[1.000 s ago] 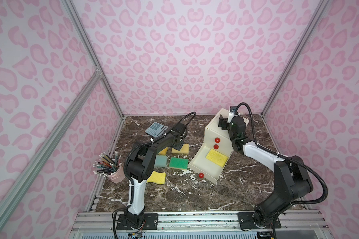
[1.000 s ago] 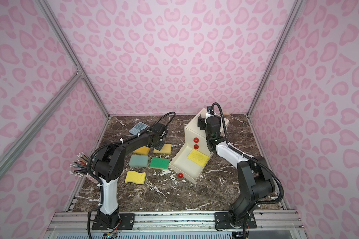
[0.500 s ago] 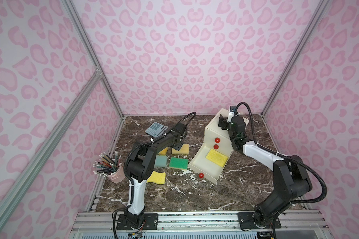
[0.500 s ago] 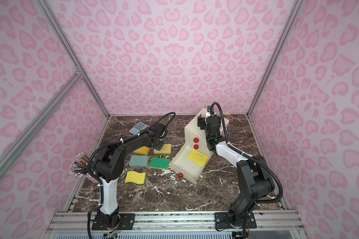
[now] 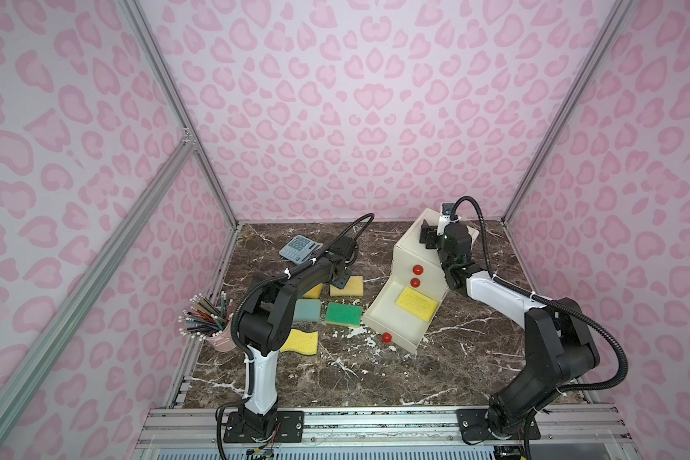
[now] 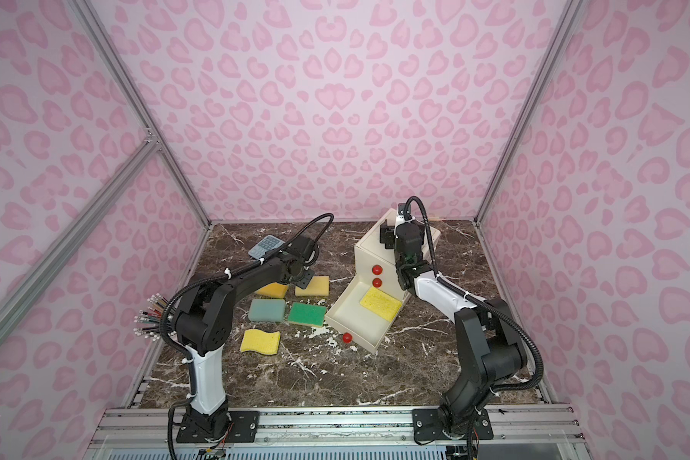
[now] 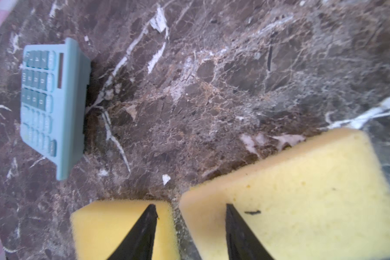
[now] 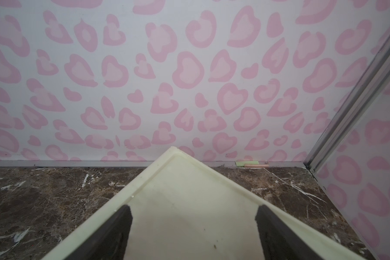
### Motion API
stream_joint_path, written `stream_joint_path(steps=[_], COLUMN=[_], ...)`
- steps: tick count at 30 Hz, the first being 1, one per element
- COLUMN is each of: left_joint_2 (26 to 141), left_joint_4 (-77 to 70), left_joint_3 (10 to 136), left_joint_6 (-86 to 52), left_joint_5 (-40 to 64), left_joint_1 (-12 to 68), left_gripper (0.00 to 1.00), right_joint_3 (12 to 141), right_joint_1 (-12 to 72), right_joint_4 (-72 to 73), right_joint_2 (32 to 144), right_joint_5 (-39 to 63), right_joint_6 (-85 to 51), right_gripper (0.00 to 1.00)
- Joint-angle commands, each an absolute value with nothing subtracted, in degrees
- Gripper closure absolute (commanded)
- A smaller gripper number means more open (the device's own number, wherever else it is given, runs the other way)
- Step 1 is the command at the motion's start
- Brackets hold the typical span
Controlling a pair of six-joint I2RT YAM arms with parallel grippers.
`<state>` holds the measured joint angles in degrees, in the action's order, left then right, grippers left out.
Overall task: Take the sponge out of the drawer
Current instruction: Place the sponge at the center of the board.
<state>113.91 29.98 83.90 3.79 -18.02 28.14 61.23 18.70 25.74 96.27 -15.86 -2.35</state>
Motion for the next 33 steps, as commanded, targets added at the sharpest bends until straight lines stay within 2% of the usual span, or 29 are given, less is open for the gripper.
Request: stream_joint_path(steps=[1,4,7,12,17,23,24,27,28,32,33], left_joint_2=[110.06,105.53,101.88,103.96,109.08,109.21,108.94,109.22,109.77,111.46,111.68], left_joint_4=[27.66,26.49,25.57,27.19,27.35,26.05,25.80,25.81,26.12,26.63,26.65], left_joint_3=[82.04,80.21,78.50,78.99,80.59,81.03,80.82,80.85,81.30,82.22,82.45], left_joint_6=[1.76,0.35,-0.63,-0.60,-1.20,-1.51,-1.49,-1.32,-1.31,-1.62,-1.81], left_joint_5=[-19.14,-17.16,-15.08,-13.86,-11.77,-7.76,-7.17,-6.58,-6.83,-7.40,-7.18], left_joint_1=[28.13,28.19,28.14,28.14,28.15,28.23,28.19,28.21,28.17,28.21,28.21], left_gripper=[0.45,0.41,0.23,0.23,0.32,0.40,0.44,0.68,0.73,0.66,0.60], right_joint_3=[59.65,59.70,59.75,59.75,59.52,59.66,59.68,59.76,59.74,59.68,59.69], right_joint_1=[18.55,18.54,18.54,18.62,18.75,18.72,18.73,18.73,18.80,18.70,18.68], right_joint_4=[5.27,5.27,5.27,5.27,5.36,5.30,5.36,5.28,5.27,5.27,5.21], right_joint_2=[98.53,98.53,98.59,98.57,98.40,98.66,98.66,98.71,98.75,98.70,98.70], right_joint_5=[-17.75,-17.73,-17.72,-17.59,-17.92,-18.32,-18.44,-18.54,-18.54,-18.54,-18.53], right_joint_6=[0.70,0.70,0.70,0.70,0.79,0.79,0.79,0.79,0.79,0.87,0.87], right_gripper=[0.12,0.12,0.12,0.12,0.12,0.12,0.12,0.12,0.12,0.12,0.12])
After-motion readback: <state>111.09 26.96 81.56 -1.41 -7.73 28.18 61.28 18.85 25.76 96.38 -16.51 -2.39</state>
